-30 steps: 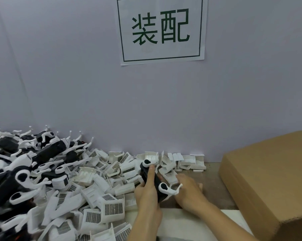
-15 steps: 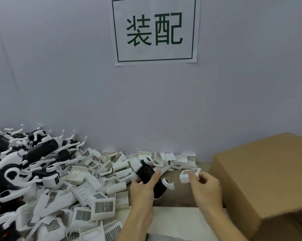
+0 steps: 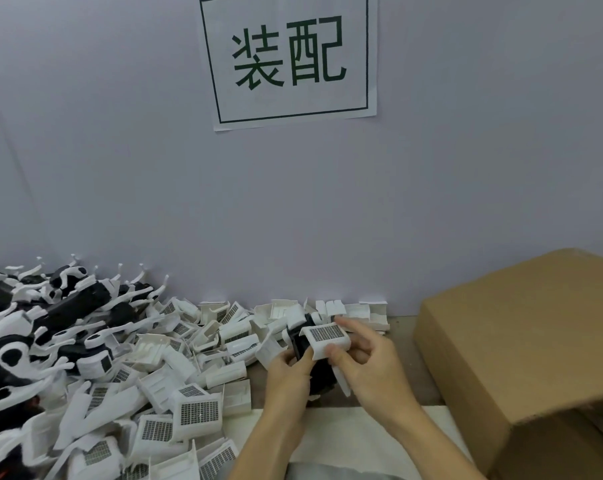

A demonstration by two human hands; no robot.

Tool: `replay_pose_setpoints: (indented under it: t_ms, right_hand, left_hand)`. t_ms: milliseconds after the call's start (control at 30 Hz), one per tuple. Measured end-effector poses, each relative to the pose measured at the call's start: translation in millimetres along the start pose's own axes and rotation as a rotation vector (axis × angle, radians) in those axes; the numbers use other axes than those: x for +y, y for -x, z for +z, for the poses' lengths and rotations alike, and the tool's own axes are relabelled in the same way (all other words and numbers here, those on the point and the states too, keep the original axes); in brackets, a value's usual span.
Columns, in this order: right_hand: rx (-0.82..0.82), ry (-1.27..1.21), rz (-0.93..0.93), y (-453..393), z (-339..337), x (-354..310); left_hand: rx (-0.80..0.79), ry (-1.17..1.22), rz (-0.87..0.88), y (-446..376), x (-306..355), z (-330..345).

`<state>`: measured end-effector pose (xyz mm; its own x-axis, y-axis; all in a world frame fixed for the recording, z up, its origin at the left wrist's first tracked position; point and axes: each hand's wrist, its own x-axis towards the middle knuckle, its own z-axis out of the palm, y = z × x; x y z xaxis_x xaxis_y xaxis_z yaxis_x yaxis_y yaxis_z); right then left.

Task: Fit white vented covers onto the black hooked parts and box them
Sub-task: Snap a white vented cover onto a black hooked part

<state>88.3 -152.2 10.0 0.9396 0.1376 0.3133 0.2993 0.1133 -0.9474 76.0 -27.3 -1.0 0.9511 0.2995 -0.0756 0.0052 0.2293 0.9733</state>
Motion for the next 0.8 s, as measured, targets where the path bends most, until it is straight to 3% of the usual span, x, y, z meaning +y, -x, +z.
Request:
replay_pose_setpoints:
  t_ms: [300, 567, 800]
  right_hand:
    - [-0.031, 0.627, -0.263, -5, -18, 3]
    - [-0.096, 0.687, -0.332, -7, -20, 2]
    - [0.195, 0.65, -0.331, -7, -10, 0]
  left_hand:
    - [-0.017, 0.003, 0.019, 0, 2, 0]
    - [0.021, 0.012, 0.016, 0, 2, 1]
    - [0.058, 0.151, 0.061, -1, 6, 7]
